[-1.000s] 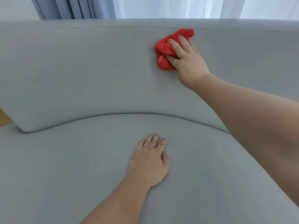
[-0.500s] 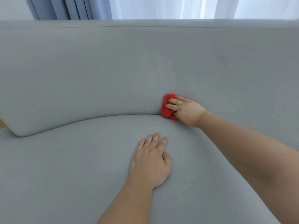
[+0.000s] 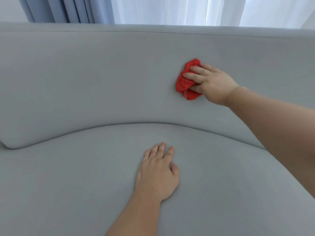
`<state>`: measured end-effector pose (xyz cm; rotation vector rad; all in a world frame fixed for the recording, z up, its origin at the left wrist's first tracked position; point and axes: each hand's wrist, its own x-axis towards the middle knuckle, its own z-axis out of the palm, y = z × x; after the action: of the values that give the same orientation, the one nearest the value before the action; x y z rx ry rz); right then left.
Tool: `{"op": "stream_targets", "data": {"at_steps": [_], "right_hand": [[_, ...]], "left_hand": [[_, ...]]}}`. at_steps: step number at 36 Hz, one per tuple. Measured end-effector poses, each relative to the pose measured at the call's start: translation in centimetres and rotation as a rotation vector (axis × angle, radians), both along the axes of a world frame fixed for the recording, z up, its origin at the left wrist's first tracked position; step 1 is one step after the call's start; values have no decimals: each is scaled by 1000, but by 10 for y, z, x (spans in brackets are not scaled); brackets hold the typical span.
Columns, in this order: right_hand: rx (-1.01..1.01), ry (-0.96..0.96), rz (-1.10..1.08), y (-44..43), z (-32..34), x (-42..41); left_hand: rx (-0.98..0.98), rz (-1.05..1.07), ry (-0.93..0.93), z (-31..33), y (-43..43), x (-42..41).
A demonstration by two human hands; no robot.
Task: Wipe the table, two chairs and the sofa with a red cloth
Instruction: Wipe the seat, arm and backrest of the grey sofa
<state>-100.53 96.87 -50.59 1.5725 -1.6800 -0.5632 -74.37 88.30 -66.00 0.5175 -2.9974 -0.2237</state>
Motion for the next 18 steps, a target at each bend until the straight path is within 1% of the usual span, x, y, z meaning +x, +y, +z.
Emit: {"op": "stream_targets", "data": {"at_steps": [4, 9, 13, 18], "right_hand": [[-110, 17, -21, 3, 30, -3], [-228, -44, -149, 9, 58, -1], [-286, -96, -183, 10, 60, 5], [-383, -124, -215, 7, 46, 6]], "left_hand": [[-4, 2, 1, 0, 1, 1], [-1, 6, 0, 2, 1, 1], [-3, 9, 7, 2, 2, 1], [-9, 6, 7, 3, 2, 1]]}}
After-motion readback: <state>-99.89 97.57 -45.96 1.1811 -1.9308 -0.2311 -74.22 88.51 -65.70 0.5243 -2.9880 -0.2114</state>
